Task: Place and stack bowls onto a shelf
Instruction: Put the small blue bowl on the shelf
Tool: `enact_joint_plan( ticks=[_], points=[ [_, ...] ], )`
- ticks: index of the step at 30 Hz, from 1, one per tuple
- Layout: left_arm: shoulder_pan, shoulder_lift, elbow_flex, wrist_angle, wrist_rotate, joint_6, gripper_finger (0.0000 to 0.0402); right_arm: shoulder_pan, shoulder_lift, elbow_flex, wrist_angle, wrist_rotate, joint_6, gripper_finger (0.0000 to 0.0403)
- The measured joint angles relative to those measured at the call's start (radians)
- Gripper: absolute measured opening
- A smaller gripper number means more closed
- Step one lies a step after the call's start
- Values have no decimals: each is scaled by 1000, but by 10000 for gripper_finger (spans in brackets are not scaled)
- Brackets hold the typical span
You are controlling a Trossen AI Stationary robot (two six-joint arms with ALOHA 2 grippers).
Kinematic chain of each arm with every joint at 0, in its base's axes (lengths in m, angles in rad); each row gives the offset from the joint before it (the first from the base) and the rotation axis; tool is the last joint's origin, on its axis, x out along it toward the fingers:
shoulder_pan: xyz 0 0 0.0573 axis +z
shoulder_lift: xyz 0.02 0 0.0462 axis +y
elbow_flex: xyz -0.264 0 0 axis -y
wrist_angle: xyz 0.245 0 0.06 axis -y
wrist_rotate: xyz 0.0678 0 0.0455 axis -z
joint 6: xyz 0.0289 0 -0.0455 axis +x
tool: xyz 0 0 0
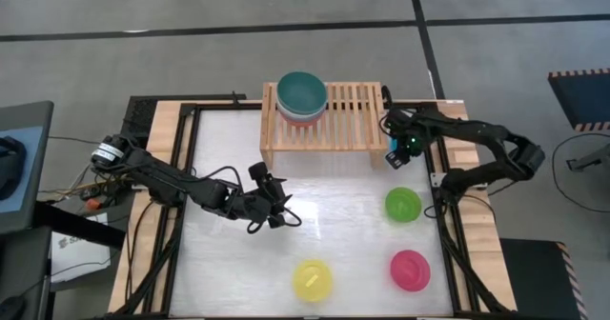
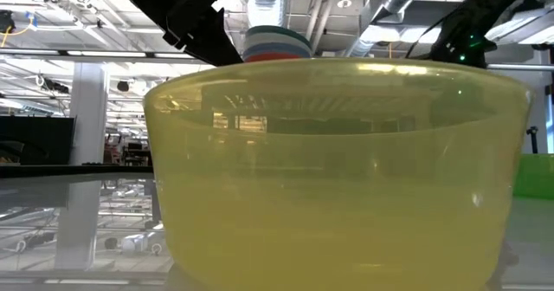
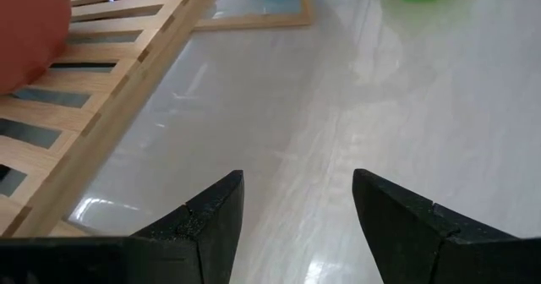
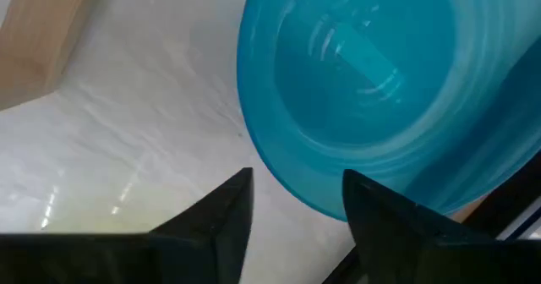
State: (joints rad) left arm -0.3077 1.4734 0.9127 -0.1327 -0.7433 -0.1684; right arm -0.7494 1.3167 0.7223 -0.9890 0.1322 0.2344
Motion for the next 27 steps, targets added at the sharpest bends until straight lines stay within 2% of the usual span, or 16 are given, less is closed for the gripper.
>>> enact_joint_plan(
  ticks=[9,13,17,23,27],
  points=[
    [0,0,0,-13,-2,0,210,1,0,0,0,-1,0,72],
    [0,0,0,-14,-2,1,210,2,-9,1,5,-5,-7,31],
    [0,0,0,-14,-1,7,210,2,-52,3,-3,-8,-4,23],
    [0,0,0,-13,-1,7,210,0,-156,43,-65,6,5,40],
    [0,0,0,-13,-1,7,210,1,-236,98,-101,103,5,29]
  ],
)
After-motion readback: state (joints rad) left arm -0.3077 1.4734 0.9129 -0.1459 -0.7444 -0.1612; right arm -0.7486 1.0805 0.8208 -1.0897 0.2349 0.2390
